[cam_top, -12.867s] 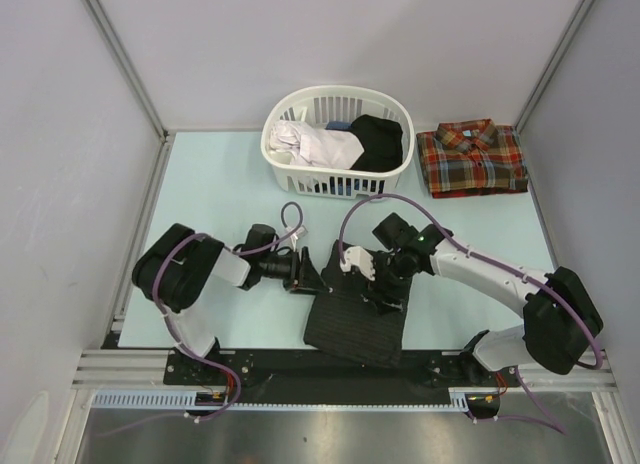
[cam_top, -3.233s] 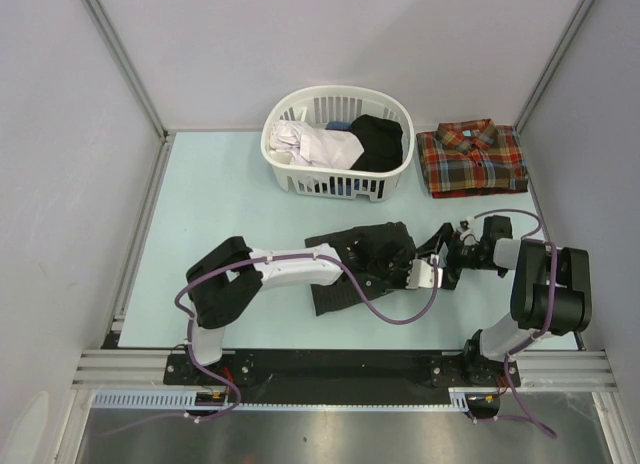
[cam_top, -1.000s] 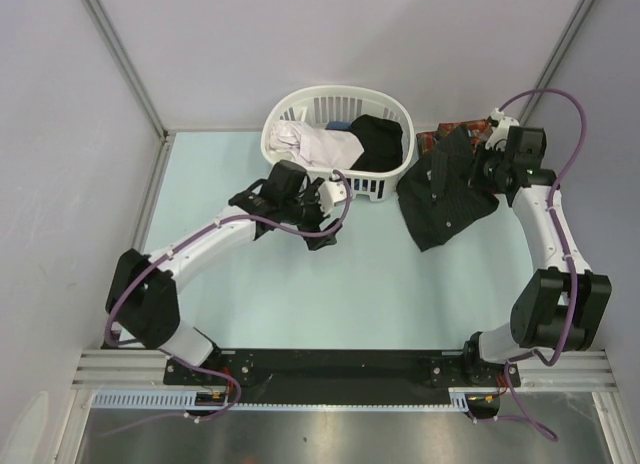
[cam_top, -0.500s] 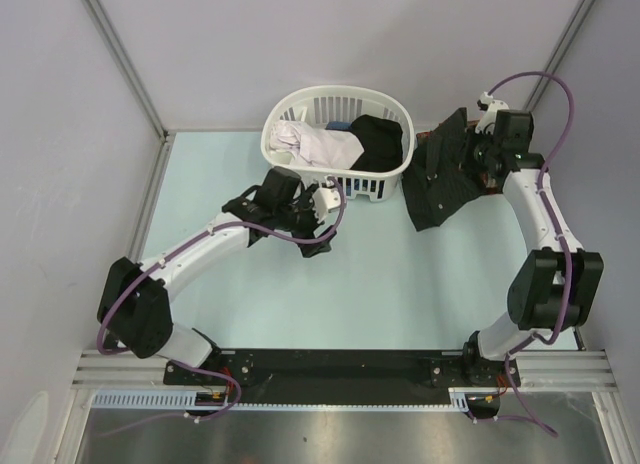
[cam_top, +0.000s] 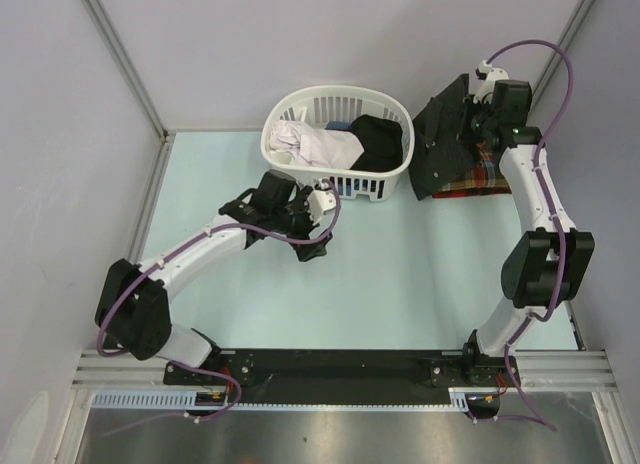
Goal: Fold and stack the long sleeve shirts
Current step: Neatly place the folded shirt to the corner
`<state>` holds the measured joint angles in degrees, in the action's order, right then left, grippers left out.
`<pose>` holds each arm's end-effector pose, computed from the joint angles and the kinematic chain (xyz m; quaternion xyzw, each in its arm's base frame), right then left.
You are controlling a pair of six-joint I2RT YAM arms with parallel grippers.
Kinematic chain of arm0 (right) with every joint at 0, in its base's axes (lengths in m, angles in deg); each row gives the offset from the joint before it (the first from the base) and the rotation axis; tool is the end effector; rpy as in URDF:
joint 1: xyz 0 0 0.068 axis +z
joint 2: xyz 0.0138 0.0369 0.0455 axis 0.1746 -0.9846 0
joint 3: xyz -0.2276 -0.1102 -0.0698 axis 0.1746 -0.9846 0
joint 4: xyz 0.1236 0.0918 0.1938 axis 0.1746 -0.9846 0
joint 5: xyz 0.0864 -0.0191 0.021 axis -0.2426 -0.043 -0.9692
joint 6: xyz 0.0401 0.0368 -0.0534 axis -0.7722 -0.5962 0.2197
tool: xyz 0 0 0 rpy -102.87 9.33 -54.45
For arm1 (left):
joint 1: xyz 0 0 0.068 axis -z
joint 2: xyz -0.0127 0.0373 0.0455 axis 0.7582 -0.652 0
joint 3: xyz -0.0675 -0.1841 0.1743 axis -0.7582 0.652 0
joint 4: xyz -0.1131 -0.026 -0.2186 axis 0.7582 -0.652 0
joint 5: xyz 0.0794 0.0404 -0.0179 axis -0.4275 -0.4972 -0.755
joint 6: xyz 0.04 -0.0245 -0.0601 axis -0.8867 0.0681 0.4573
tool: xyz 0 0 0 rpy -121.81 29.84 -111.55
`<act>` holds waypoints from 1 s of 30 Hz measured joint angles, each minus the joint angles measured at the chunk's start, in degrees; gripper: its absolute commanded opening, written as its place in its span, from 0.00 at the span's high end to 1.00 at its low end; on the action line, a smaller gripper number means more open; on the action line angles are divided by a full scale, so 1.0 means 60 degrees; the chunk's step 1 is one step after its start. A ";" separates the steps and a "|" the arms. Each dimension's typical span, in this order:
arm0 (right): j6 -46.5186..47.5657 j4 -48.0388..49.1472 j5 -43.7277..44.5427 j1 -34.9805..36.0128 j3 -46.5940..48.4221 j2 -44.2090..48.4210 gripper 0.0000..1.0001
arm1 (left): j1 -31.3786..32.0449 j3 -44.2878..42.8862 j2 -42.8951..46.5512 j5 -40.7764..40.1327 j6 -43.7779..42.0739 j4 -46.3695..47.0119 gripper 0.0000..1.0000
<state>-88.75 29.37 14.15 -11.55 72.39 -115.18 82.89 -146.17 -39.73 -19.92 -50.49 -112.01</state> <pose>0.4148 0.0035 0.3484 -0.0332 0.8517 0.0961 0.5140 0.2487 -0.1989 0.2413 0.5245 0.7427 -0.2301 0.3470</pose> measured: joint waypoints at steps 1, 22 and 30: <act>0.0069 -0.0113 0.0004 0.0000 0.0182 -0.0062 1.00 | -0.0004 0.0051 0.0022 0.0000 0.0004 0.0029 0.00; 0.0841 -0.2255 -0.1501 -0.1424 0.3614 -0.2543 1.00 | -0.0051 0.0517 0.0270 -0.0033 -0.0015 0.0076 0.01; 0.1446 -0.3071 -0.2940 -0.2466 0.5074 -0.4040 1.00 | -0.0069 0.0539 0.0270 -0.0033 -0.0015 0.0073 0.01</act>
<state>-80.07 10.94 -3.49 -26.35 102.84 -139.42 82.48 -142.94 -38.11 -20.12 -50.58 -111.58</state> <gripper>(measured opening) 0.049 0.994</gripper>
